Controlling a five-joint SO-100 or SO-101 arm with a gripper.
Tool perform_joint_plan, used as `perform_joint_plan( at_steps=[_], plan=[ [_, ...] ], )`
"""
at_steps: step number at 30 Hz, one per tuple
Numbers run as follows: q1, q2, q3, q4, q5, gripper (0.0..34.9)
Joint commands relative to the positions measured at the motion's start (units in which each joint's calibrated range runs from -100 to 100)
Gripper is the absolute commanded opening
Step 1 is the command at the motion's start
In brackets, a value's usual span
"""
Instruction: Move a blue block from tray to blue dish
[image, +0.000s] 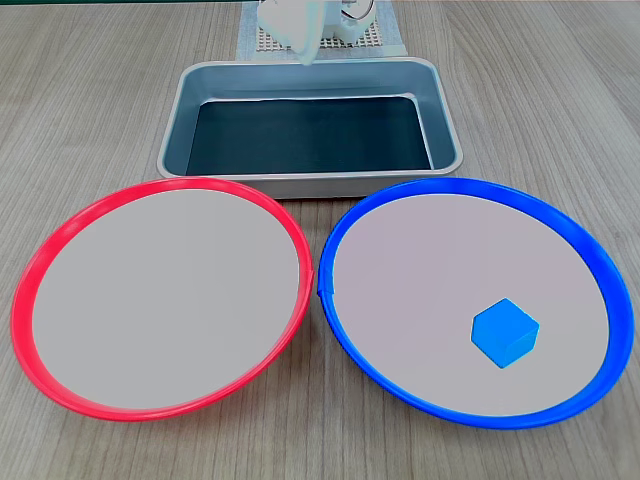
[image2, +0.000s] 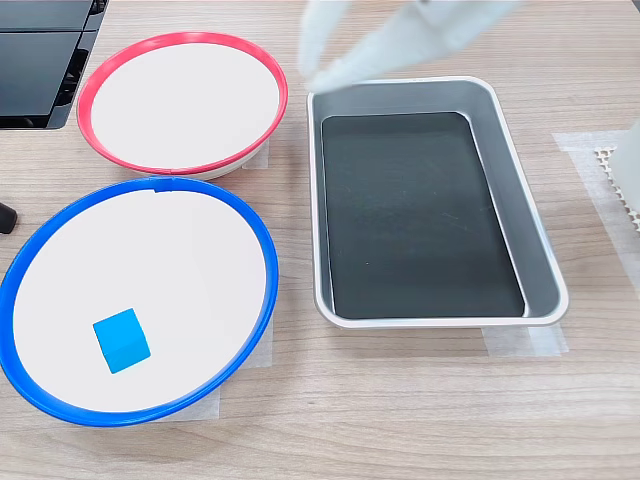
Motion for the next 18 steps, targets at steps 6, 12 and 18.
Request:
perform_joint_plan(
  at_steps=[6, 12, 18],
  plan=[
    [2.0, -44.67, 45.36, -6.33, 4.69, 0.1],
    [2.09, -53.71, 48.37, 0.85, 5.27, 0.1],
    [2.0, -59.08, 48.37, 7.21, 4.98, 0.1]
  ],
)
